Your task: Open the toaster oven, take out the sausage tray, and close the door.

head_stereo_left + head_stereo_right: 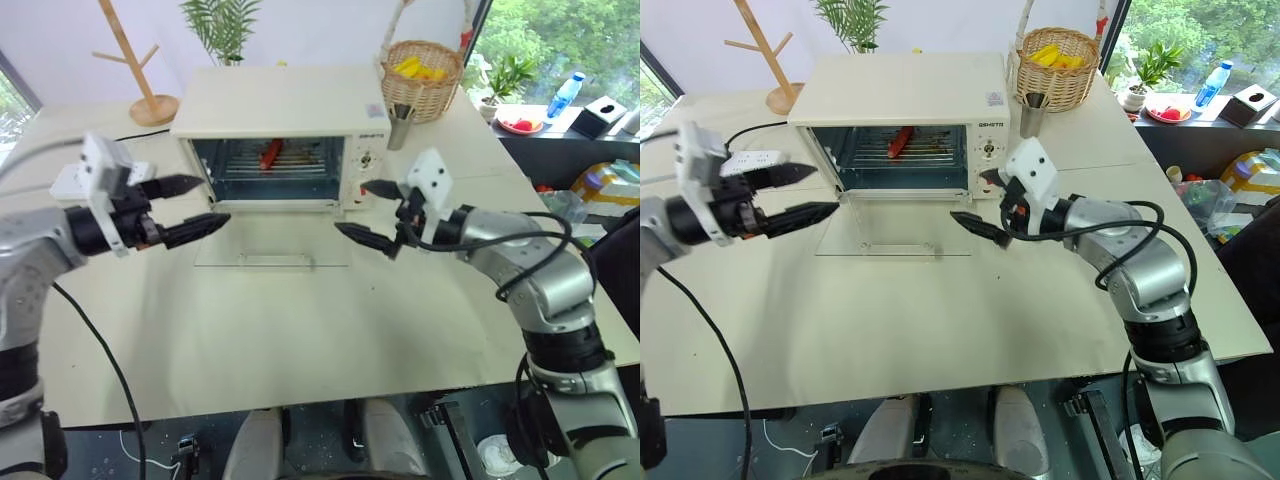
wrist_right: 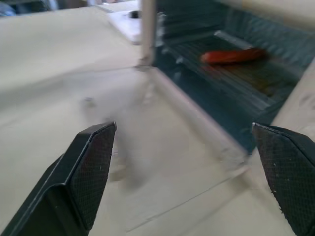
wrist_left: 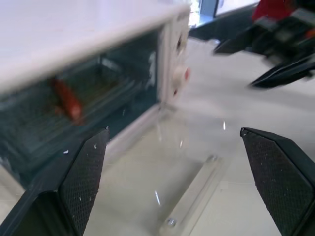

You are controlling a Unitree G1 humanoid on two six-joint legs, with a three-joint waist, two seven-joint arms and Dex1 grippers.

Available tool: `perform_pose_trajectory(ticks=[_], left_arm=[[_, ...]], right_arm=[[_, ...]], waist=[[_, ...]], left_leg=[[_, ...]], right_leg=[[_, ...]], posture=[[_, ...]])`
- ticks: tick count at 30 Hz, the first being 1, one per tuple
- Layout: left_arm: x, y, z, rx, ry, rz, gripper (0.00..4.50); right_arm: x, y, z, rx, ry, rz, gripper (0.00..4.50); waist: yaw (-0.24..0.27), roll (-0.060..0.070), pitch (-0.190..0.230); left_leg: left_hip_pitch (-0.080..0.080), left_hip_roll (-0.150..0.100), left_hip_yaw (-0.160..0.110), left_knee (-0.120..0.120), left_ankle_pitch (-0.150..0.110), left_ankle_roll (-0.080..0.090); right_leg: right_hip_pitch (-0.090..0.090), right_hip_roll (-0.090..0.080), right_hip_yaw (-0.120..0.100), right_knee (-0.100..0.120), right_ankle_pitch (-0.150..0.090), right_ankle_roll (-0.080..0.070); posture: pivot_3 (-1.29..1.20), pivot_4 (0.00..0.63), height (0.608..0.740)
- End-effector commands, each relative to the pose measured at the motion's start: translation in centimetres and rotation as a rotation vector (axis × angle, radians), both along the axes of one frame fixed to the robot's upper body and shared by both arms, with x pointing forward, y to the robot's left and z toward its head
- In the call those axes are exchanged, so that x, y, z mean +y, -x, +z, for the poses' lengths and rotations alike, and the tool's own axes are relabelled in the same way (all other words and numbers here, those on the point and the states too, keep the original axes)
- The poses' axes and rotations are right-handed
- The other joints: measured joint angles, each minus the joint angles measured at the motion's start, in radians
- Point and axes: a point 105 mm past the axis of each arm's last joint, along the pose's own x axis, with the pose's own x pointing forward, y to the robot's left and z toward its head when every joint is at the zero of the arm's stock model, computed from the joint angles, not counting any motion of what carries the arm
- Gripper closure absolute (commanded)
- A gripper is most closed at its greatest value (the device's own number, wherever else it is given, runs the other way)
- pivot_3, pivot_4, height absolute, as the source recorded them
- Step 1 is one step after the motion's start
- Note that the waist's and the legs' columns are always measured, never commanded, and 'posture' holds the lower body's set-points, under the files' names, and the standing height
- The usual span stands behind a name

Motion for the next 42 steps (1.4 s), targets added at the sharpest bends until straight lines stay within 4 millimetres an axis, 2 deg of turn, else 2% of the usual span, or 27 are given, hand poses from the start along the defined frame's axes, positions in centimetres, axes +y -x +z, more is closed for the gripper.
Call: perform_pose_trajectory(ticks=[1,5,14,20,27,33,36,41,42], left_arm=[[0.6,0.9,1.5,-0.039,-0.013,0.023,0.03],[1.4,0.5,1.2,-0.031,0.0,0.092,0.03],[1.6,0.4,0.6,-0.038,-0.004,0.13,0.03],[1.7,0.5,0.4,-0.037,-0.004,0.139,0.03],[1.5,0.5,0.3,-0.041,-0.003,0.138,0.03],[1.4,0.5,0.3,-0.044,0.002,0.133,0.03],[1.3,0.5,0.3,-0.042,0.002,0.13,0.0],[1.2,0.4,0.2,-0.039,0.004,0.125,0.0],[1.1,0.5,0.2,-0.039,0.004,0.125,0.0]], right_arm=[[1.6,-1.3,1.0,-0.16,0.093,-0.022,0.0],[4.6,-3.9,0.2,-0.297,0.201,-0.042,0.0],[8.9,-7.6,-1.5,-0.597,0.463,-0.041,0.0],[9.9,-9.7,-1.9,-0.704,0.562,-0.082,0.0],[10.6,-11.0,-2.0,-0.744,0.626,-0.13,0.0],[10.3,-11.7,-1.8,-0.738,0.653,-0.187,0.0],[10.3,-11.8,-1.7,-0.745,0.661,-0.197,0.89],[10.6,-11.7,-1.5,-0.751,0.649,-0.201,3.48],[10.6,-11.7,-1.5,-0.751,0.648,-0.2,3.48]], waist=[[0.0,0.0,0.0],[-0.003,0.0,0.0],[-0.002,-0.001,0.0],[-0.005,-0.001,0.0],[-0.022,-0.001,0.0],[-0.027,-0.001,0.0],[-0.027,-0.001,0.0],[-0.027,-0.001,0.0],[-0.027,-0.001,0.0]], left_leg=[[0.0,0.0,0.0,0.0,0.0,0.0],[0.001,0.0,0.001,0.0,0.0,0.0],[0.0,0.0,0.004,-0.001,0.0,0.0],[0.0,0.0,0.004,-0.002,0.0,0.0],[0.0,0.0,0.004,-0.002,0.0,-0.001],[0.0,0.0,0.004,-0.003,0.0,-0.001],[0.0,0.0,0.004,-0.004,0.0,-0.001],[0.0,0.0,0.005,-0.004,0.0,-0.001],[0.0,0.0,0.005,-0.004,0.0,-0.001]], right_leg=[[0.0,0.0,0.0,0.0,0.0,0.0],[0.0,0.001,0.001,0.0,0.0,0.0],[-0.002,-0.001,0.003,0.0,0.0,0.0],[-0.002,0.0,0.003,0.0,0.0,0.0],[-0.003,-0.001,0.003,0.0,0.0,0.0],[-0.003,-0.001,0.004,0.001,0.0,0.0],[-0.004,-0.001,0.004,0.001,0.0,-0.001],[-0.004,-0.001,0.004,0.001,0.0,-0.001],[-0.004,-0.001,0.004,0.001,0.0,0.0]], posture=[[0.0,0.15,0.74],[0.0,0.15,0.74],[0.0,0.15,0.74],[0.0,0.15,0.74],[0.0,0.15,0.74],[0.0,0.15,0.74],[0.0,0.15,0.74],[0.0,0.15,0.74],[0.0,0.15,0.74]])
